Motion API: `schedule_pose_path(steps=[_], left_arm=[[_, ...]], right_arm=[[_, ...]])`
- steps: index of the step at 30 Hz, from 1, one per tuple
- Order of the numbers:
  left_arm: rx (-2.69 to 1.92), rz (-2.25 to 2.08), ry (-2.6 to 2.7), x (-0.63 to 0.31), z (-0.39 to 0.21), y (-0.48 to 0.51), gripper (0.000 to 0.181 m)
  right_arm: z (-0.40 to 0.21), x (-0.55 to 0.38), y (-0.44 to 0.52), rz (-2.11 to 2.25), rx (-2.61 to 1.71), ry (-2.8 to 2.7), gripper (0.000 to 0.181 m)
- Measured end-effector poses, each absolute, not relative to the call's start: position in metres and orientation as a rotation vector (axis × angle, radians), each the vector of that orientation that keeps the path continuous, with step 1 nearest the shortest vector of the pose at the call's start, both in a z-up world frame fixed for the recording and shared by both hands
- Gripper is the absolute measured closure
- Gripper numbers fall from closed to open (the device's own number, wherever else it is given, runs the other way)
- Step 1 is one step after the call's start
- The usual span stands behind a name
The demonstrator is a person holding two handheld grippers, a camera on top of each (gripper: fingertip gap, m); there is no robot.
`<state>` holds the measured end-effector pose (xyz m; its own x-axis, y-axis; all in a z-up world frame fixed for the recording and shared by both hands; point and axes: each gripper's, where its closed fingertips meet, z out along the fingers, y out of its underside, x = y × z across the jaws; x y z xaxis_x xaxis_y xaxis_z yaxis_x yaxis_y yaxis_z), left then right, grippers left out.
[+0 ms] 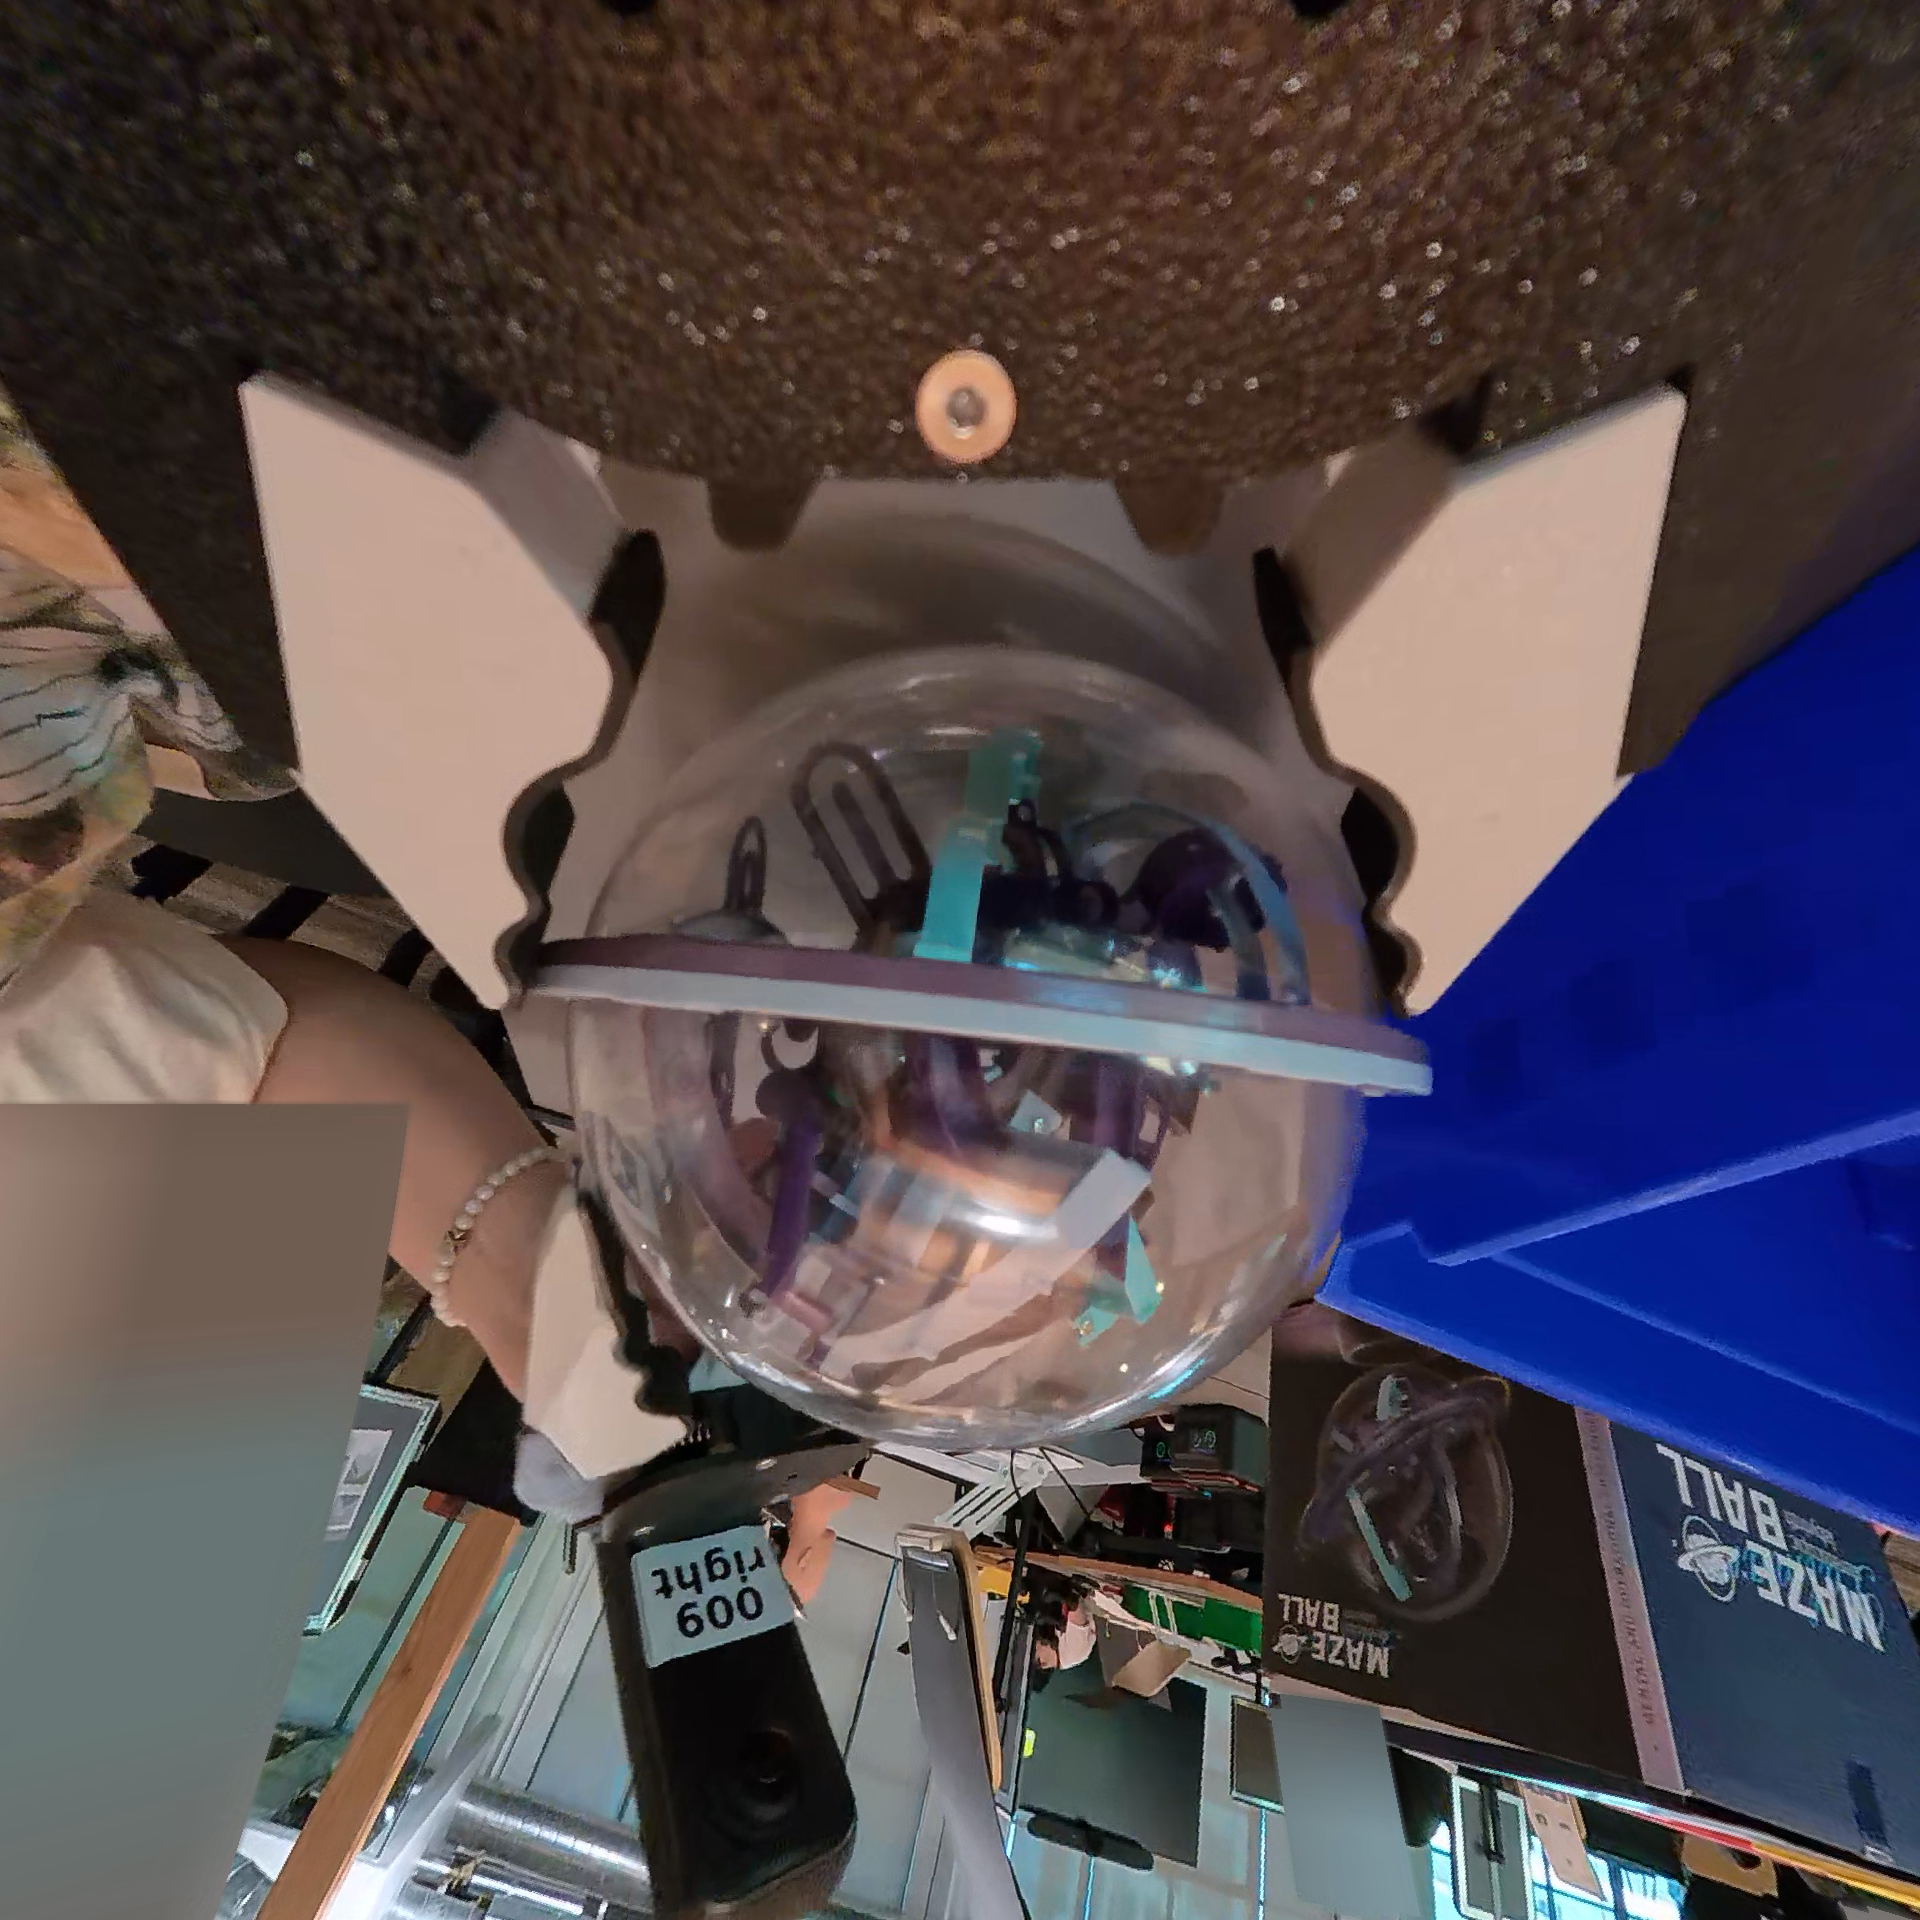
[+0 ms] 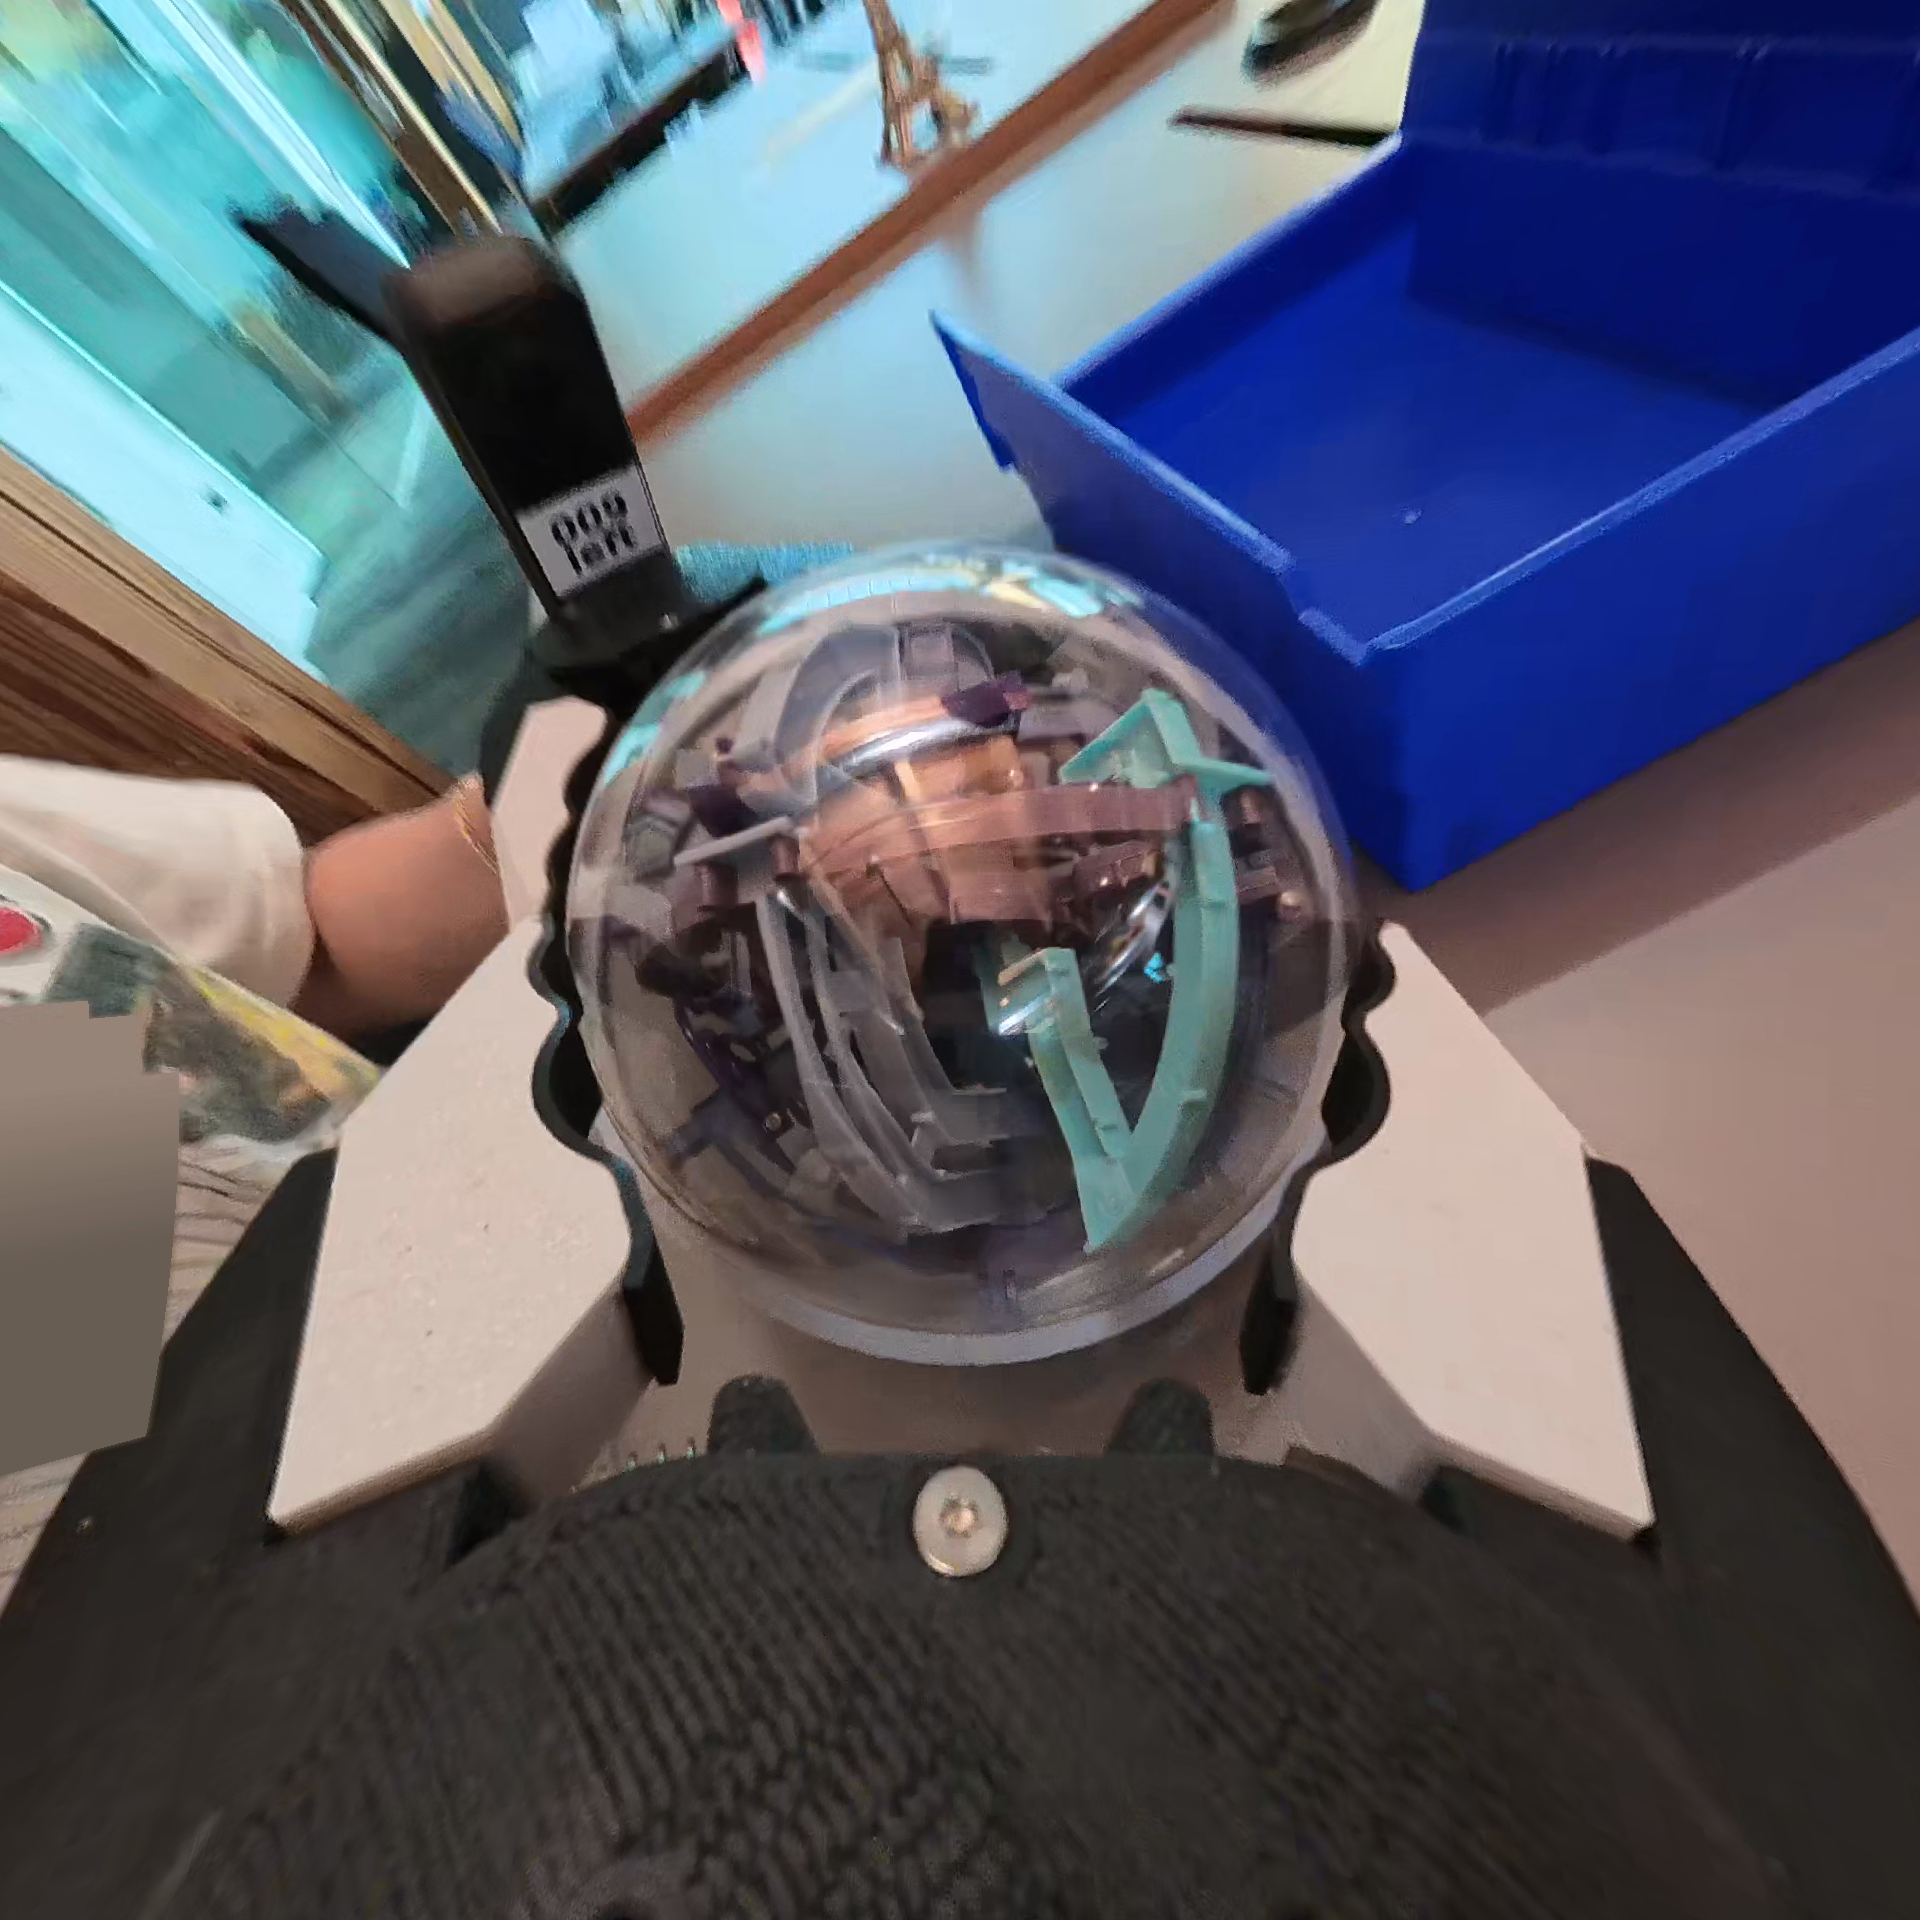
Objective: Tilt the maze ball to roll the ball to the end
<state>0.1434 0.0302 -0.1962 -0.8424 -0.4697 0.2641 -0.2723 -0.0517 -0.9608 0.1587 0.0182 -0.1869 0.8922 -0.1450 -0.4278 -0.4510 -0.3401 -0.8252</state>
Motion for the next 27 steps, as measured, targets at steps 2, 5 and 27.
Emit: schedule_pose_path(steps=[2, 5, 27], left_arm=[[-0.819, -2.013, 2.071, 0.143, -0.198, 0.031, 0.033], [-0.831, -2.021, 2.067, 0.144, -0.198, 0.032, 0.033], [-0.777, -2.029, 2.092, 0.141, -0.197, 0.04, 0.039]], right_arm=[[-0.176, 0.167, 0.016, 0.42, -1.785, 0.503, 0.047], [-0.172, 0.178, 0.011, 0.488, -1.688, 0.571, 0.063], [-0.167, 0.165, 0.016, 0.236, -1.704, 0.411, 0.063]])
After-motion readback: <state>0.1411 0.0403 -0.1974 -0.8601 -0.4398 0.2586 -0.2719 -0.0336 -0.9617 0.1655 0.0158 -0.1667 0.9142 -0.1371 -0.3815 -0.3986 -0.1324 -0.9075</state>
